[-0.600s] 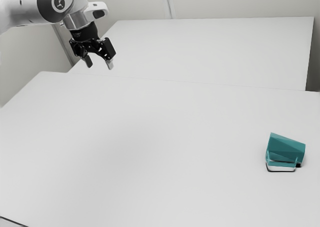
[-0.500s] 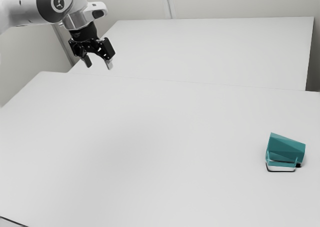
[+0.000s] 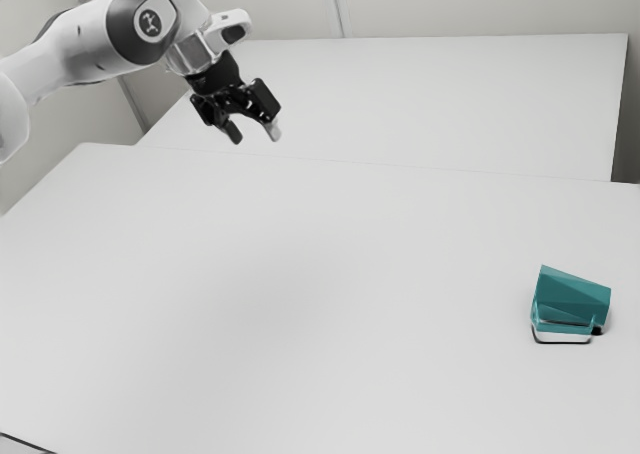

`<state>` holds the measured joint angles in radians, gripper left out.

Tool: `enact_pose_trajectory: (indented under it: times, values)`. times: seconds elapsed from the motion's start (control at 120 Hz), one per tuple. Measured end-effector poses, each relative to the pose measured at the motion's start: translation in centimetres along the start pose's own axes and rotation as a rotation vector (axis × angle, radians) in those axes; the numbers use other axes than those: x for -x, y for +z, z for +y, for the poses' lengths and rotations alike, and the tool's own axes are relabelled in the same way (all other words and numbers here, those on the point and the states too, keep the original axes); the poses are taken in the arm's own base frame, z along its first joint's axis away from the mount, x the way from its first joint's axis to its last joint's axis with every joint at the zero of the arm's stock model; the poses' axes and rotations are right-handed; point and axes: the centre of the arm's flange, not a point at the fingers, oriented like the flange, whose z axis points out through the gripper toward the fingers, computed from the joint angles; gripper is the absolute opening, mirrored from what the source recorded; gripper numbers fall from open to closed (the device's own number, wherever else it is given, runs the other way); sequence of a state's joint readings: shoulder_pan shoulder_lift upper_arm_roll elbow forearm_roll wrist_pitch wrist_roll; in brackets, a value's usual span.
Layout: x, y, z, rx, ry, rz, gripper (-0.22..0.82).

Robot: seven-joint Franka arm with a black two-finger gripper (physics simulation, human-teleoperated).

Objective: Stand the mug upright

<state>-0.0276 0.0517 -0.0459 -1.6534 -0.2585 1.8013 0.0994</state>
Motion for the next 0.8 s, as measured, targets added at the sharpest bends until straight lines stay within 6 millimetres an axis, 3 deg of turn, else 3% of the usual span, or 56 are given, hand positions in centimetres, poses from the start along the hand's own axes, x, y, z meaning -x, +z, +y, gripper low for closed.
enact_pose_trajectory:
  times: [0.167,0.558,0.8]
  values:
    - [-0.8,3.2,0.6,0.090,-0.026,0.057,0.59]
    - [-1.9,11.4,-0.3,0.407,-0.162,0.133,0.58]
    - [-2.0,17.6,1.2,0.588,-0.203,0.142,0.56]
